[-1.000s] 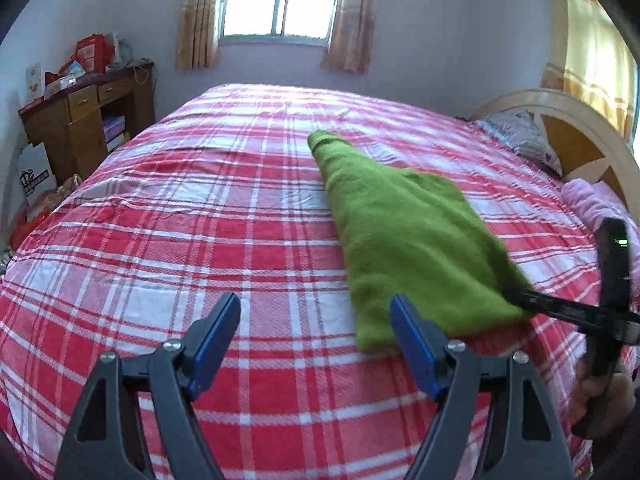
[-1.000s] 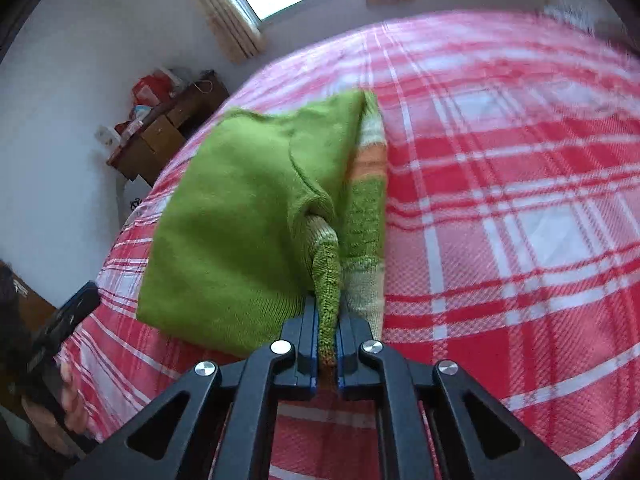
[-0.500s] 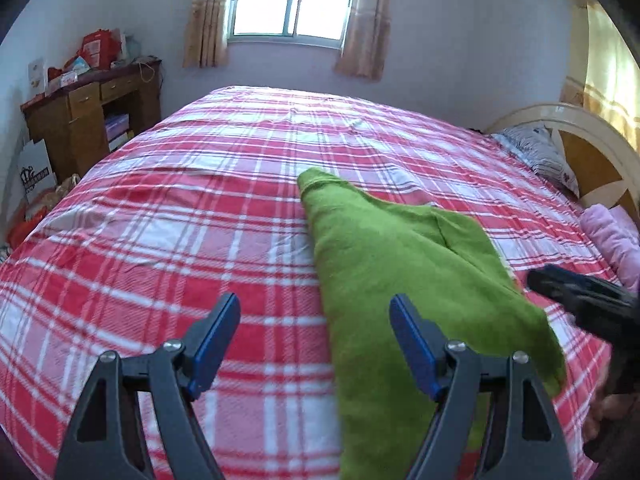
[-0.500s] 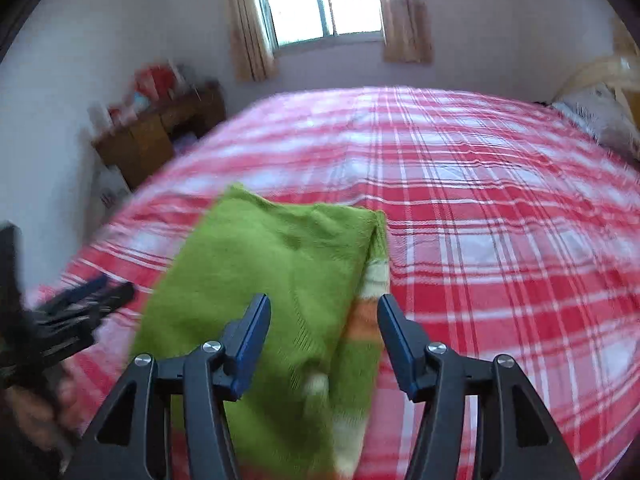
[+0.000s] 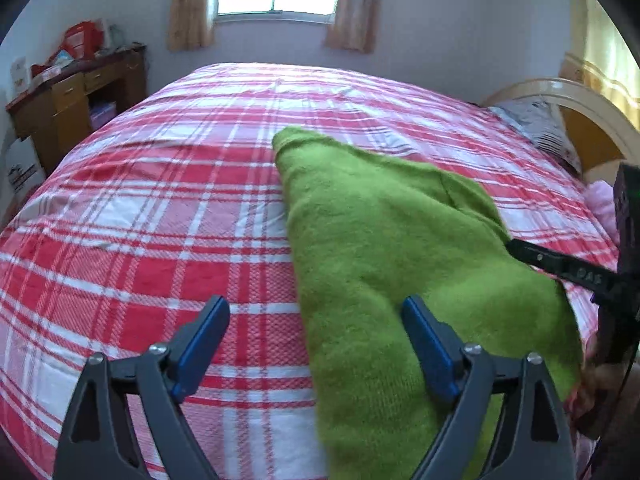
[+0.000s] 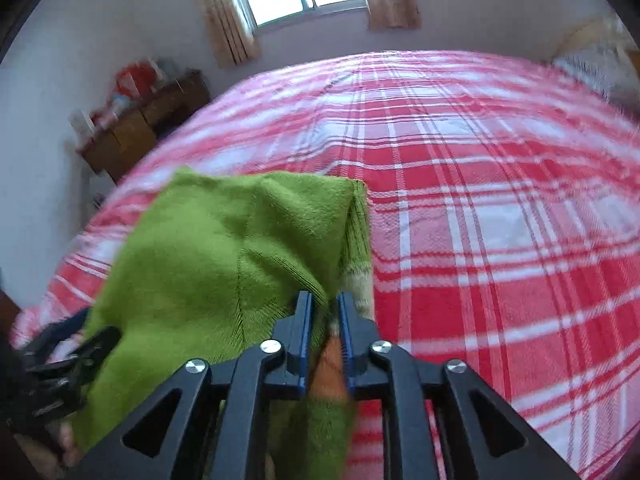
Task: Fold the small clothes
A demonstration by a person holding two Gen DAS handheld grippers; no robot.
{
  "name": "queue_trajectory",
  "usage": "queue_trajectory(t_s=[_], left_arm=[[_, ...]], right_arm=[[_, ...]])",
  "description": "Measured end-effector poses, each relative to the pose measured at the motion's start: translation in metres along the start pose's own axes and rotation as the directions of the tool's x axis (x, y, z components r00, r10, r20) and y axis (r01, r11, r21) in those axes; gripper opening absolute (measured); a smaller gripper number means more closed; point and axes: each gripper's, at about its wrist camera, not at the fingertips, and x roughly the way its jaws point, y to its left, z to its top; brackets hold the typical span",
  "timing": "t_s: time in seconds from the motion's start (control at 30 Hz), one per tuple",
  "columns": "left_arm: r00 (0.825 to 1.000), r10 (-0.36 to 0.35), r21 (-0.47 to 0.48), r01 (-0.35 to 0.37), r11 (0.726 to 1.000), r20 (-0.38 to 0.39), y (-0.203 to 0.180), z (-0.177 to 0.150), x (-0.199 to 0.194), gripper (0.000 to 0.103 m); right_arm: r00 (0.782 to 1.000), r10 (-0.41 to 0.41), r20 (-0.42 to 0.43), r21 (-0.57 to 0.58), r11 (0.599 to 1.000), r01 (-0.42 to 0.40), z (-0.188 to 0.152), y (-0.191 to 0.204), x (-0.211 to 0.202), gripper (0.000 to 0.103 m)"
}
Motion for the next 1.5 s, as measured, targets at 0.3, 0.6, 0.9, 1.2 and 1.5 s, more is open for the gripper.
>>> queue_trajectory(t_s=[0.3,0.6,0.9,1.2,1.5], left_arm=[[0.978,-0.191,-0.205,0.17,0.964,-0.085,0.026,0.02,0.034,0.09],[0.958,-0.278,-0.167,0.264,0.95,-0.069,0.013,0.007,0.041,0.059],[0.959,-0.264,-0.138,0.249,0.959,-0.105,0.005,-0.003,0.003,0.038],[0.927,-0.334,-0.191,0.301,0.934,-0.172,0.04,-0.09,-0.083,0.038],[0.942,-0.282,-0.186,0.249,0.95,-0.18,0.051,-0.12,-0.115,0.054]], right_arm=[[0.995,0.099,0.023,0.086,0.991,-0.101,-0.001,-0.004,-0.004,0.072],[0.996,0.071,-0.06,-0.064,0.995,-0.075,-0.013,0.026,0.031,0.064],[0.987,0.086,-0.134,-0.048,0.994,-0.093,-0.029,0.051,0.001,0.034],[0.938,0.276,-0.211,0.027,0.961,-0.277,-0.131,0.071,-0.07,0.034],[0.948,0.254,-0.189,-0.02,0.965,-0.263,-0.178,0.095,-0.099,0.037]])
